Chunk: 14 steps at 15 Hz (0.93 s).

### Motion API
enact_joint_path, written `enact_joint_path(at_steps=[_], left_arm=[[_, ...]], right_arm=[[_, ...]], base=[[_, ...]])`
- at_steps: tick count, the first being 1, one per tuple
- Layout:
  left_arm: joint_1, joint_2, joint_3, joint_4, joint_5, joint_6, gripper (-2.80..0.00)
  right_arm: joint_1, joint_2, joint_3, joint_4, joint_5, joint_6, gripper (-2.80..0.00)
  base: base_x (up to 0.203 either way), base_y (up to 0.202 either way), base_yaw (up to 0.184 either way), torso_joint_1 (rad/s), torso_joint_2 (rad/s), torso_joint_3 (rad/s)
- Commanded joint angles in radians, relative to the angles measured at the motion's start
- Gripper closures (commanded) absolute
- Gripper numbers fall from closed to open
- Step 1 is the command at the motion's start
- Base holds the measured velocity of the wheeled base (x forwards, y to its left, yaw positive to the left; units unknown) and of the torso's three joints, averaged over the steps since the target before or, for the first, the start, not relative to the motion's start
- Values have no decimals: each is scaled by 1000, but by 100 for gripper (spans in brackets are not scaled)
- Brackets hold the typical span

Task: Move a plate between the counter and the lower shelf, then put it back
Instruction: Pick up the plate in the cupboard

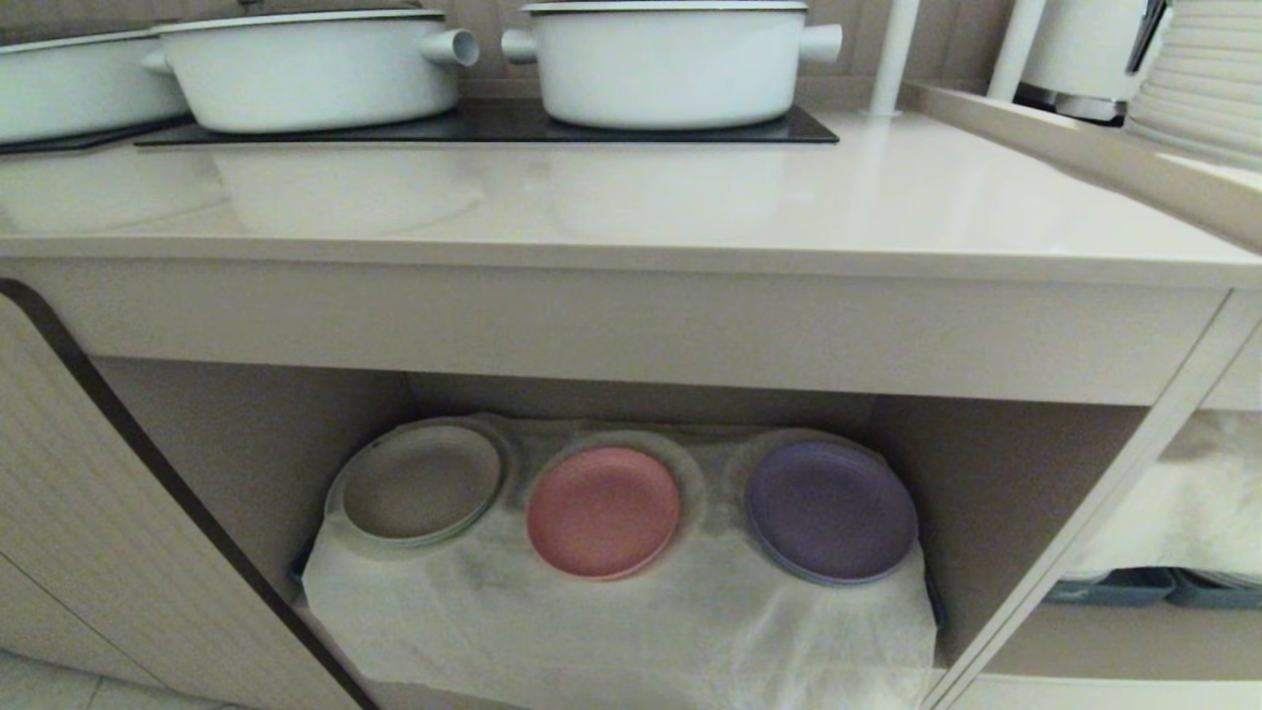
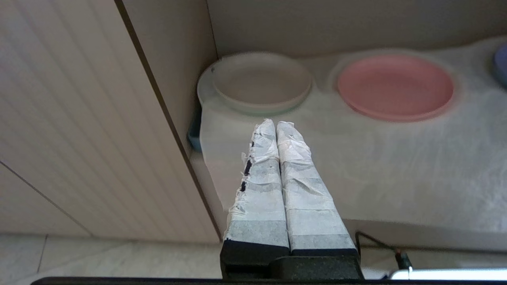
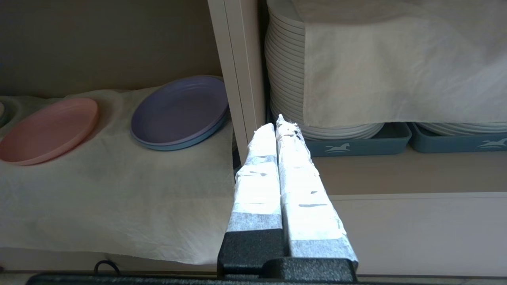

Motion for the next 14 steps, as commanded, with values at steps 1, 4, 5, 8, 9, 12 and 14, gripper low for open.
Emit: enact_joint_path(at_steps=[1, 4, 5, 8, 9, 12, 14], left_arm=[[1, -37, 0, 2, -1, -5, 0], [2, -37, 0, 4, -1, -6, 0], [2, -37, 0, 4, -1, -7, 0], [1, -37, 0, 4, -1, -7, 0], [2, -37, 0, 4, -1, -7, 0], [2, -37, 0, 4, -1, -7, 0], [1, -37, 0, 4, -1, -7, 0]], right_arm=[[0, 0, 0, 0, 0, 0, 0], [0, 0, 0, 0, 0, 0, 0], [0, 0, 0, 0, 0, 0, 0], [0, 0, 0, 0, 0, 0, 0], [0, 0, 0, 0, 0, 0, 0], [0, 0, 0, 0, 0, 0, 0], [0, 0, 0, 0, 0, 0, 0]], base=[[0, 0, 0, 0, 0, 0], [0, 0, 0, 0, 0, 0], [0, 0, 0, 0, 0, 0], [0, 0, 0, 0, 0, 0], [0, 0, 0, 0, 0, 0], [0, 0, 0, 0, 0, 0], [0, 0, 0, 0, 0, 0]])
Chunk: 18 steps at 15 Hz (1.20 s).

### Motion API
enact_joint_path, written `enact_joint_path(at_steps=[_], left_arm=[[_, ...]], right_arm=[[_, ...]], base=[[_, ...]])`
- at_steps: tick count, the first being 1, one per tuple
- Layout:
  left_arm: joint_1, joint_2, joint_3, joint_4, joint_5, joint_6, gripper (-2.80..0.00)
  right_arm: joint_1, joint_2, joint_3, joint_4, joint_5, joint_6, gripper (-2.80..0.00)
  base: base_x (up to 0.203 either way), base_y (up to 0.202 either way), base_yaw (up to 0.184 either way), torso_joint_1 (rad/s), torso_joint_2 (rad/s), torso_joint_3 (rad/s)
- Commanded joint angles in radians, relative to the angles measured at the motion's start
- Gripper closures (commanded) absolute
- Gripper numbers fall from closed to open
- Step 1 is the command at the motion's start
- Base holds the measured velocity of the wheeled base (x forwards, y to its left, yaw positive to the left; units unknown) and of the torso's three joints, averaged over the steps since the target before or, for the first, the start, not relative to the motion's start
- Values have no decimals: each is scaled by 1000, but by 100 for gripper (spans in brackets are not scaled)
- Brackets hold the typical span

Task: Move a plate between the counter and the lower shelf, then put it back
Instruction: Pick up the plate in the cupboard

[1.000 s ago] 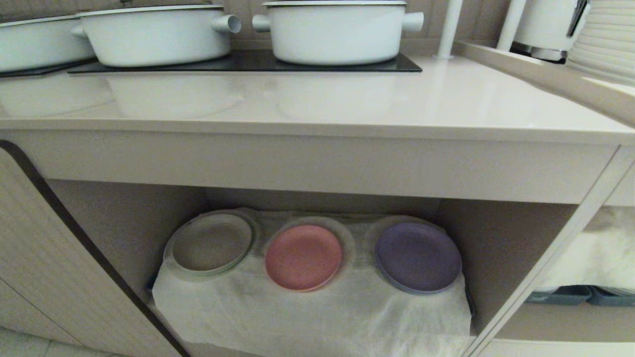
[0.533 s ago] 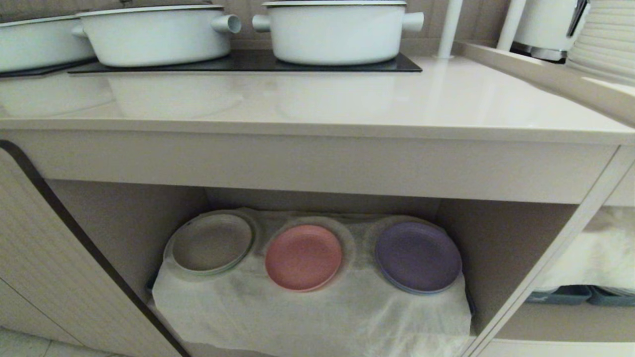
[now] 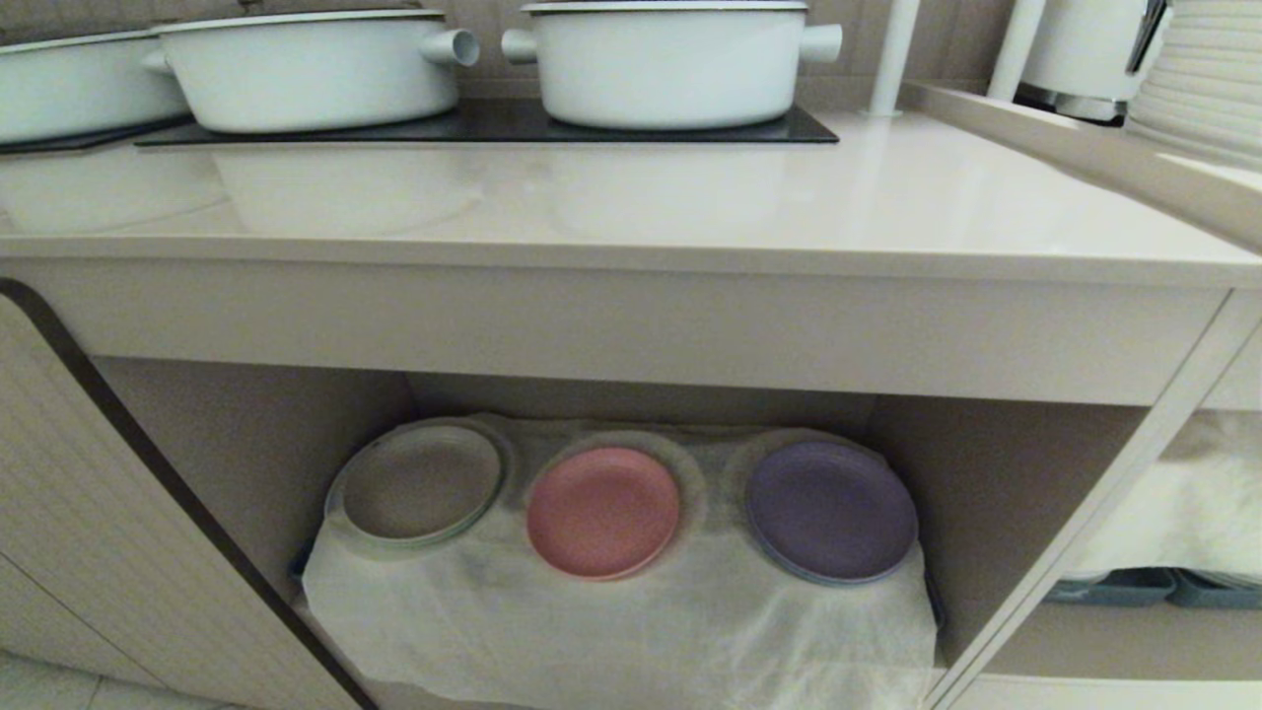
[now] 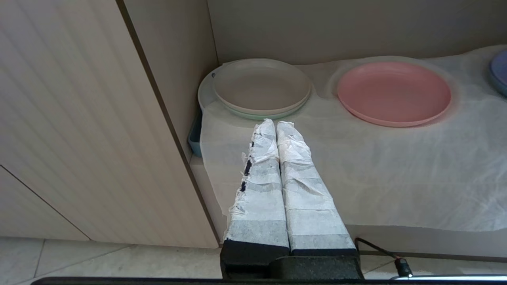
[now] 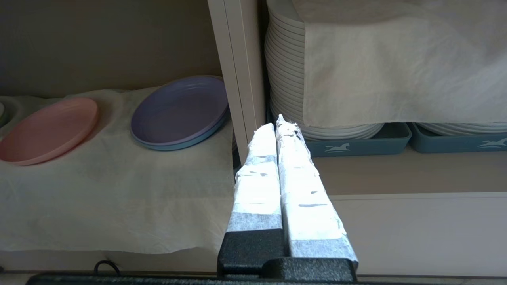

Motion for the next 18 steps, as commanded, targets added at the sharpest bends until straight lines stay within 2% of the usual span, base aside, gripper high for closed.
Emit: enact_joint_path(at_steps=[1, 15, 18], left_arm=[[0, -2, 0, 0, 1, -1, 0], [0, -2, 0, 0, 1, -1, 0], [0, -2, 0, 0, 0, -27, 0]], right_arm=[[0, 0, 0, 0, 0, 0, 0], [0, 0, 0, 0, 0, 0, 0], [0, 0, 0, 0, 0, 0, 0]], base=[[0, 0, 0, 0, 0, 0], [0, 0, 0, 0, 0, 0], [0, 0, 0, 0, 0, 0]])
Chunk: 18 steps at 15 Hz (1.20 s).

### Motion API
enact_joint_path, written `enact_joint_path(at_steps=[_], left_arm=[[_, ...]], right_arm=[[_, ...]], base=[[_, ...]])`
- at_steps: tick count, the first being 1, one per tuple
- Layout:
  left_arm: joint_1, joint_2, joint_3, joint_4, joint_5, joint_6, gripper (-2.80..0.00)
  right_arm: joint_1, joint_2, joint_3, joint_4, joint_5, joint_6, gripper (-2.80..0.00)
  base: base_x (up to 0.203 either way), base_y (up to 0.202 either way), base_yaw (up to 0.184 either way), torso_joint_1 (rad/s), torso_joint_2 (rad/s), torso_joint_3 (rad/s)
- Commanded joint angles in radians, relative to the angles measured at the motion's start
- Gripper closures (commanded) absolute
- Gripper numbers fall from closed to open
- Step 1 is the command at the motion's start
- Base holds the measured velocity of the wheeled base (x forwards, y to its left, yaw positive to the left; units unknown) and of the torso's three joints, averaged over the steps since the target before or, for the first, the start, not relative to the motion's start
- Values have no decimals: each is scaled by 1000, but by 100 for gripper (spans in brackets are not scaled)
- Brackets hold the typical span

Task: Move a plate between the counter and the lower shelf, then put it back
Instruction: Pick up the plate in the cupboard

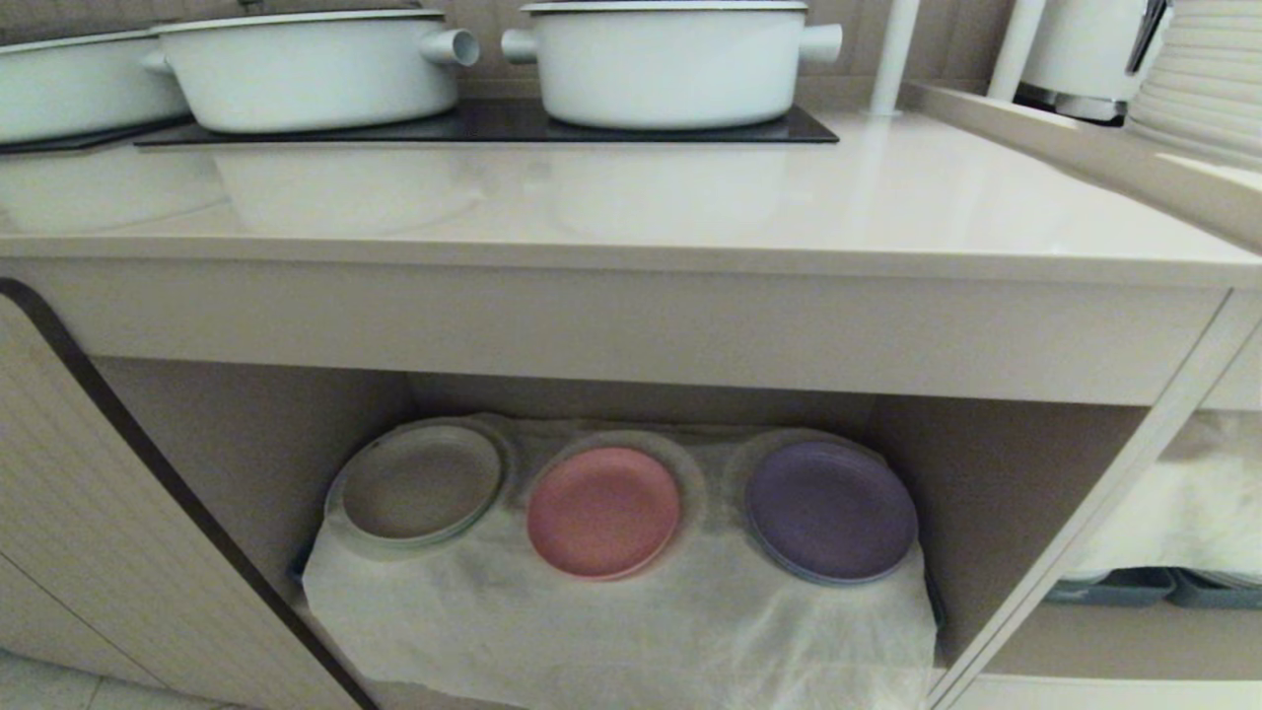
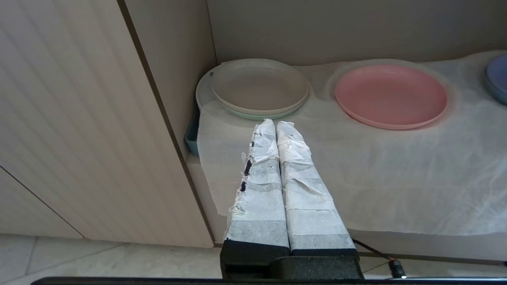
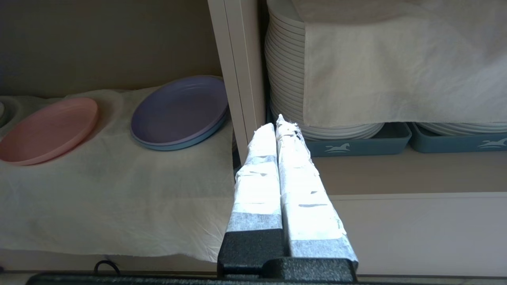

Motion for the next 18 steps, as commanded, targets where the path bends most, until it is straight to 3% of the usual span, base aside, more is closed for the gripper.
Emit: enact_joint_path(at_steps=[1, 5, 9, 13, 18], left_arm=[[0, -2, 0, 0, -2, -2, 0], [0, -2, 0, -4, -10, 61, 0], [0, -2, -33, -3, -43, 62, 0], [0, 14, -184, 66, -320, 59, 0], [-1, 266, -256, 79, -531, 55, 0]], right_arm=[[0, 0, 0, 0, -1, 1, 0], [0, 0, 0, 0, -1, 0, 0], [0, 0, 0, 0, -1, 1, 0], [0, 0, 0, 0, -1, 0, 0], [0, 0, 0, 0, -1, 0, 0]], base=[[0, 0, 0, 0, 0, 0], [0, 0, 0, 0, 0, 0], [0, 0, 0, 0, 0, 0], [0, 0, 0, 0, 0, 0], [0, 0, 0, 0, 0, 0]])
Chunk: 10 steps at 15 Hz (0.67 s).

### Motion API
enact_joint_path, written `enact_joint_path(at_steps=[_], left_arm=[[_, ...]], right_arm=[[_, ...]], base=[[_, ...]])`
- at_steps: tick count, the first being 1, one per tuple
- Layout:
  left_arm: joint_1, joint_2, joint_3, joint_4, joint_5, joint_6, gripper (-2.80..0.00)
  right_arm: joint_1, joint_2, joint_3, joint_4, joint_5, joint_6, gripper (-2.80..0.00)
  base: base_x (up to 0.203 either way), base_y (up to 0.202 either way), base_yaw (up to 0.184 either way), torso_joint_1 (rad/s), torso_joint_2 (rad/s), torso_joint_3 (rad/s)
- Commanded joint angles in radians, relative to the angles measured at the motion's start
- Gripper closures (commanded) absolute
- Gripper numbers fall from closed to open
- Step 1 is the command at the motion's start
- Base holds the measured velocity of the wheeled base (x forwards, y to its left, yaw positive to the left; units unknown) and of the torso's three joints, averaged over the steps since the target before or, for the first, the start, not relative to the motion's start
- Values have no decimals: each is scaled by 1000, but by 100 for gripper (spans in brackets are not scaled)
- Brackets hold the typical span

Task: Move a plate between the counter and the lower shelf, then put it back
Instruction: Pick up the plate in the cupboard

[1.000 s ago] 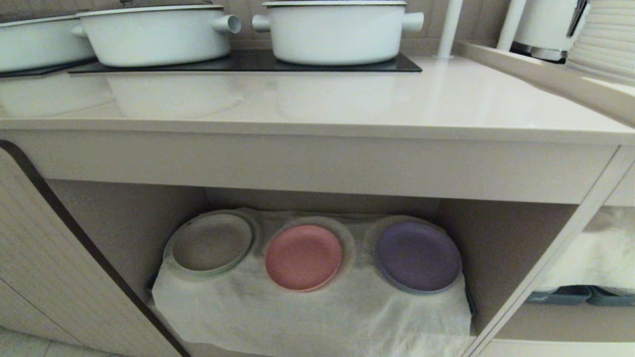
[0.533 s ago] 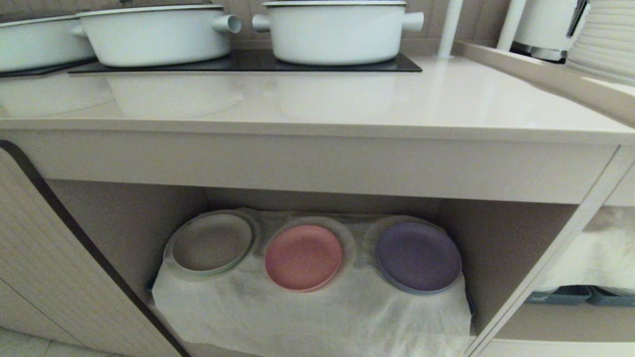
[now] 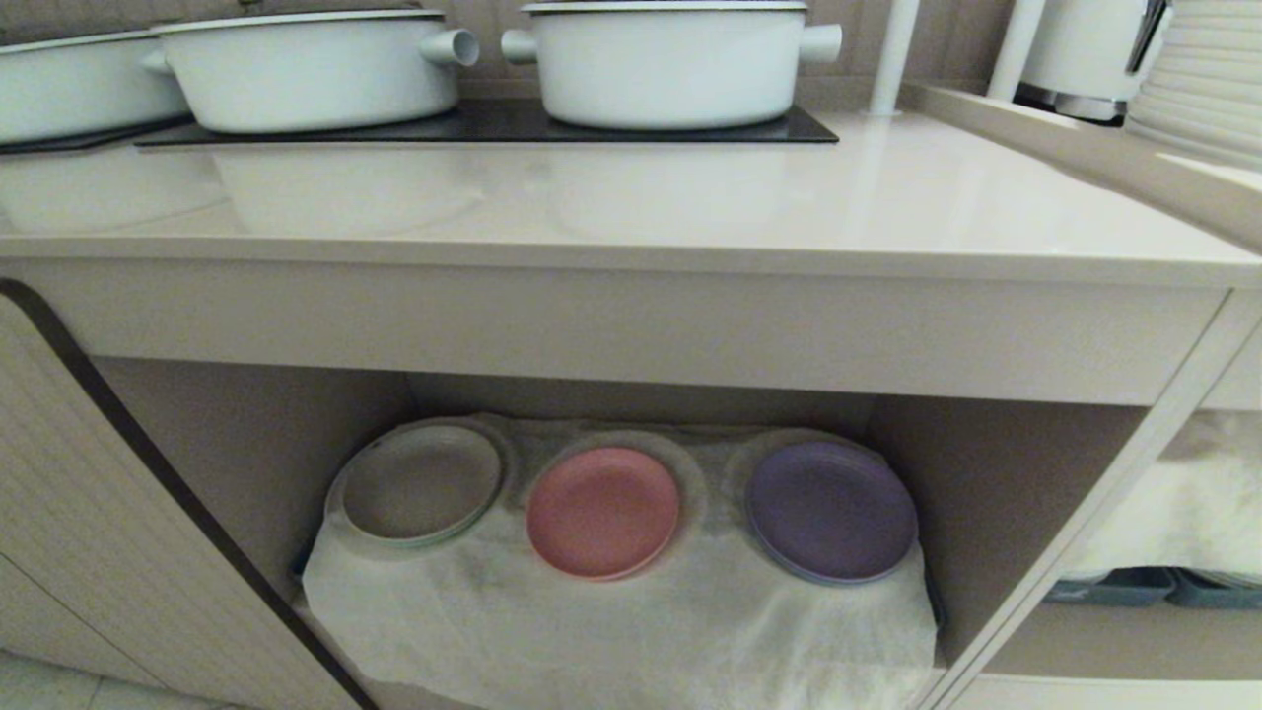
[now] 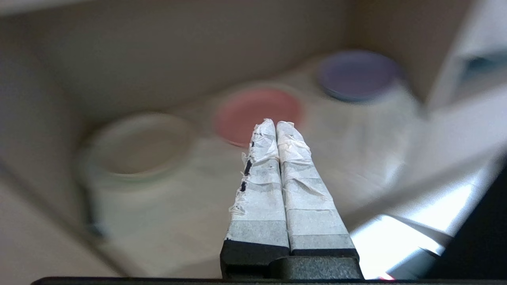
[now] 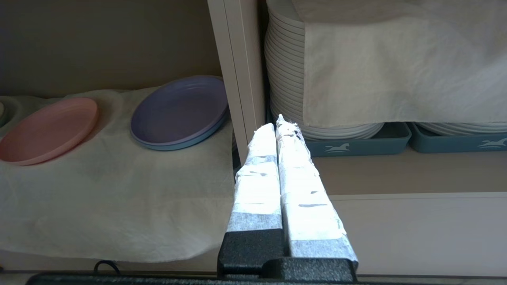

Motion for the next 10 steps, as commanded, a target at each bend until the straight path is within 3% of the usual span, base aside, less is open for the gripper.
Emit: enact_joint_path(at_steps=[1, 5, 7, 10], left_arm=[[0, 179, -17, 1, -89, -1, 0], [-2, 383, 8, 14, -188, -2, 0], [-2, 488, 37, -1, -200, 3, 0], [0, 564, 138, -123, -199, 6, 0]], right_arm=[[0, 0, 0, 0, 0, 1, 0], [0, 0, 0, 0, 0, 1, 0], [0, 0, 0, 0, 0, 1, 0], [0, 0, 0, 0, 0, 1, 0]], base=[[0, 0, 0, 0, 0, 0], [0, 0, 0, 0, 0, 0], [0, 0, 0, 0, 0, 0], [0, 0, 0, 0, 0, 0]])
